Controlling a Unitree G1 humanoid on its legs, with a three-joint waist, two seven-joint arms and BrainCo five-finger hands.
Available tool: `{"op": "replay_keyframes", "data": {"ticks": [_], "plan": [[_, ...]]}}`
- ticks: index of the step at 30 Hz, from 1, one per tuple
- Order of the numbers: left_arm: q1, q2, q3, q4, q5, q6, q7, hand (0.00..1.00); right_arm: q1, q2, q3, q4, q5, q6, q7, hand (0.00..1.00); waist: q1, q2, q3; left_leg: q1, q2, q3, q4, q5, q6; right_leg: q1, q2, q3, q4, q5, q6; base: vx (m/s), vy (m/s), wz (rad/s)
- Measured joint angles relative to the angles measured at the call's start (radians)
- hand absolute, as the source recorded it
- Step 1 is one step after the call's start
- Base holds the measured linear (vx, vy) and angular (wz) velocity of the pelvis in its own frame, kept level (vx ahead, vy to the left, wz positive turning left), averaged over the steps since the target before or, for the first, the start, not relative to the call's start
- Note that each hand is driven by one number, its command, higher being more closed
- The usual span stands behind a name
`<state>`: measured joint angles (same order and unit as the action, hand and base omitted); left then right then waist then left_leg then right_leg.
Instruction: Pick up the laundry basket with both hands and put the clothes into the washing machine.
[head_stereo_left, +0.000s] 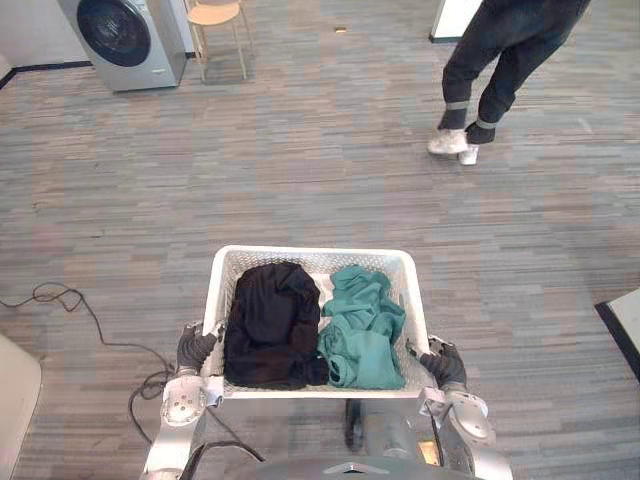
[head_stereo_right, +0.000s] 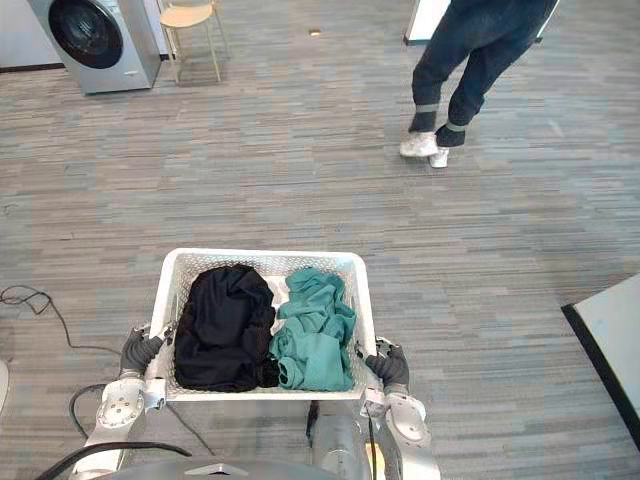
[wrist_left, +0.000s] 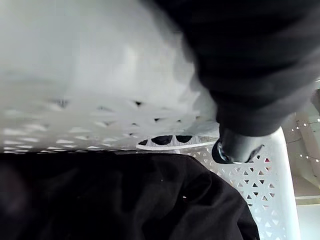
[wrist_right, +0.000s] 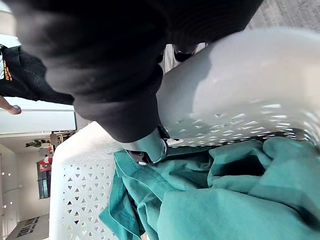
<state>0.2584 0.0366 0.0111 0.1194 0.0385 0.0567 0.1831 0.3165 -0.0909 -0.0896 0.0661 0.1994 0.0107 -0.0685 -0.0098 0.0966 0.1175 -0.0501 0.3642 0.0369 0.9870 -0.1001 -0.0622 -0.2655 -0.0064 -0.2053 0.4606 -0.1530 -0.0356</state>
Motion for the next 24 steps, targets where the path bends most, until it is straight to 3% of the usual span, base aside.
{"op": "replay_keyframes", "data": {"ticks": [2,3,5,7,8,9,10,11,12,13,15,16,17,18,19,20,22,24], "plan": [[0.027,-0.011,0.005,0.0,-0.017,0.0,-0.01,1.0,0.025,0.001,-0.001,-0.04,0.001,-0.005,0.0,1.0,0.01,-0.011,0.007,-0.097,-0.003,0.009,0.195,-0.017,0.013,0.149,0.028,0.0,-0.076,-0.027,-0.021,0.61,-0.2,-0.02],[0.034,-0.011,0.005,-0.001,-0.02,0.0,-0.018,1.0,0.031,0.002,-0.001,-0.056,0.001,-0.009,0.0,1.0,0.012,-0.023,0.007,-0.143,-0.018,0.039,0.215,-0.038,0.02,0.208,0.028,0.0,-0.116,-0.037,-0.022,0.69,-0.197,0.06],[0.037,-0.014,0.006,-0.001,-0.037,-0.001,-0.023,1.0,0.023,-0.002,-0.002,-0.062,0.0,-0.017,0.0,1.0,0.027,-0.042,0.004,-0.247,-0.061,0.094,0.151,-0.095,0.023,0.298,0.028,0.009,-0.195,-0.046,-0.019,0.5,-0.091,-0.09],[0.037,-0.017,0.013,-0.001,-0.038,0.0,-0.023,1.0,-0.013,-0.004,-0.003,-0.042,0.0,-0.015,0.0,1.0,0.057,-0.046,0.005,-0.318,-0.146,0.109,-0.183,-0.131,0.017,0.369,0.015,0.039,-0.266,-0.063,-0.008,0.51,0.039,-0.39],[0.042,-0.019,0.014,-0.002,-0.037,0.0,-0.023,1.0,-0.018,-0.005,-0.002,-0.022,-0.002,-0.017,0.004,1.0,0.061,-0.044,-0.002,-0.304,-0.186,0.108,-0.47,-0.09,-0.009,0.398,0.002,0.047,-0.295,-0.075,0.006,0.48,0.088,-0.25],[0.043,-0.02,0.014,-0.002,-0.037,0.0,-0.023,1.0,-0.02,-0.006,-0.002,-0.011,-0.002,-0.018,0.005,1.0,0.062,-0.041,-0.004,-0.295,-0.196,0.109,-0.586,-0.057,-0.016,0.418,-0.001,0.05,-0.312,-0.081,0.014,0.39,0.096,-0.2],[0.047,-0.019,0.017,-0.001,-0.035,0.0,-0.023,1.0,-0.026,-0.004,-0.001,0.017,-0.005,-0.017,0.008,1.0,0.067,-0.045,-0.005,-0.294,-0.212,0.106,-0.658,0.05,-0.025,0.45,-0.012,0.061,-0.329,-0.092,0.028,0.55,0.189,-0.17],[0.053,-0.014,0.018,-0.001,-0.032,0.002,-0.023,1.0,-0.028,0.003,-0.001,0.053,-0.007,-0.016,0.016,1.0,0.069,-0.065,-0.031,-0.281,-0.253,0.11,-0.663,0.125,0.006,0.469,-0.041,0.071,-0.345,-0.102,0.041,0.57,0.204,-0.12],[0.048,-0.01,0.019,-0.001,-0.031,0.003,-0.022,1.0,-0.032,0.002,-0.001,0.069,-0.008,-0.015,0.016,1.0,0.064,-0.074,-0.041,-0.28,-0.269,0.112,-0.649,0.112,0.036,0.471,-0.06,0.076,-0.34,-0.104,0.047,0.71,0.249,0.03],[0.045,-0.008,0.021,-0.001,-0.026,0.003,-0.022,1.0,-0.037,0.001,-0.001,0.083,-0.009,-0.008,0.019,1.0,0.056,-0.094,-0.04,-0.277,-0.281,0.13,-0.612,0.081,0.07,0.46,-0.089,0.096,-0.286,-0.096,0.061,0.59,0.216,-0.03],[0.064,0.007,0.021,-0.001,-0.024,0.003,-0.022,1.0,-0.041,0.004,0.004,0.103,-0.01,-0.007,0.042,1.0,0.062,-0.123,-0.042,-0.241,-0.293,0.161,-0.569,0.033,0.081,0.382,-0.114,0.143,-0.057,-0.075,0.094,0.55,0.223,-0.2],[0.075,0.02,0.02,-0.002,-0.024,0.003,-0.023,1.0,-0.04,0.007,0.008,0.111,-0.012,-0.007,0.049,1.0,0.06,-0.146,-0.042,-0.17,-0.314,0.162,-0.602,-0.012,0.084,0.3,-0.148,0.143,0.174,-0.02,0.157,0.52,0.191,-0.01],[0.076,0.036,0.015,-0.002,-0.024,0.004,-0.023,1.0,-0.039,0.018,0.008,0.126,-0.012,-0.008,0.051,1.0,0.043,-0.167,-0.04,-0.101,-0.337,0.162,-0.634,-0.054,0.095,0.219,-0.187,0.151,0.389,0.089,0.209,0.52,0.162,0.14],[0.077,0.046,0.016,-0.003,-0.024,0.004,-0.022,1.0,-0.039,0.024,0.007,0.14,-0.012,-0.008,0.051,1.0,0.035,-0.171,-0.034,-0.073,-0.347,0.162,-0.641,-0.062,0.1,0.183,-0.205,0.157,0.486,0.107,0.207,0.51,0.087,0.16],[0.079,0.054,0.019,-0.014,-0.024,0.012,-0.022,1.0,-0.042,0.039,0.005,0.148,-0.012,-0.005,0.051,1.0,0.033,-0.181,-0.027,0.002,-0.352,0.16,-0.657,-0.09,0.099,0.116,-0.216,0.158,0.635,0.071,0.172,0.45,0.028,0.0],[0.085,0.061,0.02,-0.032,-0.024,0.016,-0.022,1.0,-0.028,0.046,0.006,0.146,-0.012,-0.006,0.052,1.0,0.035,-0.168,-0.021,0.072,-0.34,0.157,-0.68,-0.109,0.095,0.062,-0.212,0.135,0.699,0.007,0.124,0.43,0.005,-0.06],[0.085,0.062,0.02,-0.079,-0.024,0.016,-0.022,1.0,-0.011,0.046,0.007,0.138,-0.011,-0.006,0.059,1.0,0.028,-0.145,-0.015,0.15,-0.312,0.153,-0.718,-0.138,0.082,-0.014,-0.194,0.088,0.636,-0.054,0.114,0.37,-0.043,0.06],[0.079,0.061,0.025,-0.133,-0.025,0.015,-0.022,1.0,-0.004,0.049,0.005,0.116,-0.01,-0.002,0.06,1.0,0.024,-0.138,-0.013,0.195,-0.295,0.151,-0.729,-0.178,0.062,-0.085,-0.2,0.04,0.441,-0.068,0.111,0.37,-0.097,0.07]]}}
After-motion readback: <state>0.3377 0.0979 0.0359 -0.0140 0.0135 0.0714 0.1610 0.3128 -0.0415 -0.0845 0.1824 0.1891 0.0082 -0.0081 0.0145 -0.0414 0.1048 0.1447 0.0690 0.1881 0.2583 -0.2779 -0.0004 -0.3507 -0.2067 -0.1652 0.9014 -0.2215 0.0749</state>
